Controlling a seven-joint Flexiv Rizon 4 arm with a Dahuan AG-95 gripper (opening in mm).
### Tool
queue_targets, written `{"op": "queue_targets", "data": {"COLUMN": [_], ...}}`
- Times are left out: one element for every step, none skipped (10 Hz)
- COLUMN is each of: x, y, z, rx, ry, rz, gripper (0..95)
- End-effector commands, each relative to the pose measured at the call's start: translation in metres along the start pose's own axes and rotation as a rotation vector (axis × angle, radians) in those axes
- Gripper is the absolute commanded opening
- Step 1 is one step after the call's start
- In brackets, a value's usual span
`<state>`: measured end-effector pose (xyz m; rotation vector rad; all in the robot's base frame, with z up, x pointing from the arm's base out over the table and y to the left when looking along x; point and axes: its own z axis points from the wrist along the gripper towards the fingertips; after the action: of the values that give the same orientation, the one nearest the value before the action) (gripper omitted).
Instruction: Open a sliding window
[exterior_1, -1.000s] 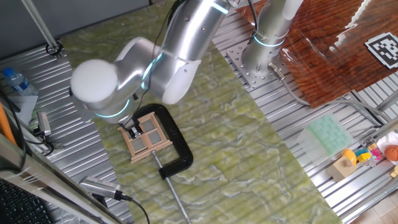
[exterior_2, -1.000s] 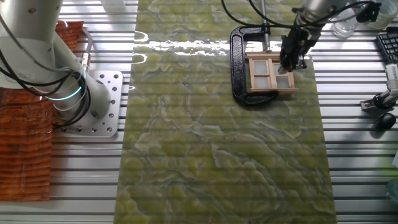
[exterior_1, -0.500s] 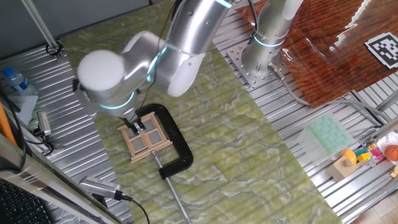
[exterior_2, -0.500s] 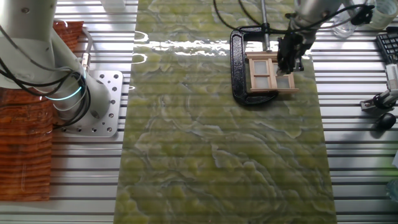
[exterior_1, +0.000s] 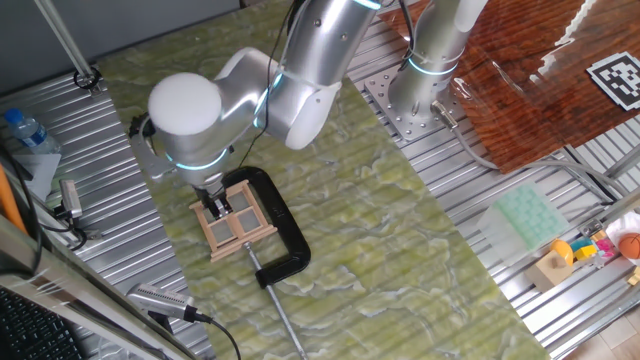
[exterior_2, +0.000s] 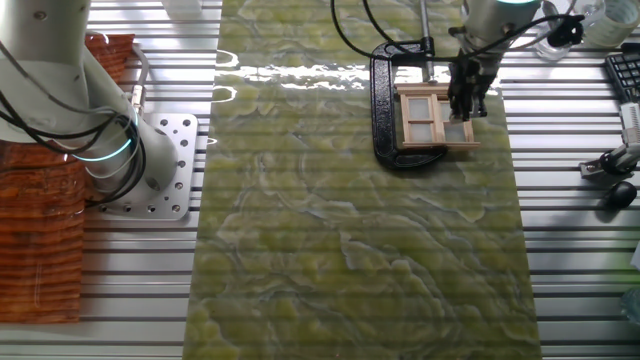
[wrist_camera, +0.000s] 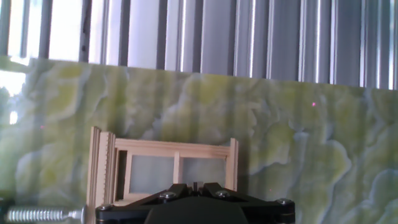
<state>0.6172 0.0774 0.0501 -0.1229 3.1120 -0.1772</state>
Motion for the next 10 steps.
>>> {"op": "queue_targets", "data": {"x": [0.002,0.002,0.001,0.001,0.001,0.001,0.001,0.0,0.0,0.0], "y": [-0.001,-0.001,-0.002,-0.002,-0.002,-0.002,-0.002,-0.002,-0.002,-0.002], "z": [0.0,0.001,0.002,0.005,0.006,0.006,0.006,0.008,0.01,0.011], "rx": [-0.004,-0.007,-0.008,-0.009,-0.01,-0.012,-0.013,-0.016,-0.022,-0.045], "ry": [0.011,0.012,0.015,0.014,0.014,0.014,0.014,0.014,0.013,0.01], "rz": [-0.039,-0.048,-0.046,-0.043,-0.043,-0.039,-0.038,-0.035,-0.031,-0.016], "gripper": [0.0,0.0,0.0,0.0,0.0,0.0,0.0,0.0,0.0,0.0]}}
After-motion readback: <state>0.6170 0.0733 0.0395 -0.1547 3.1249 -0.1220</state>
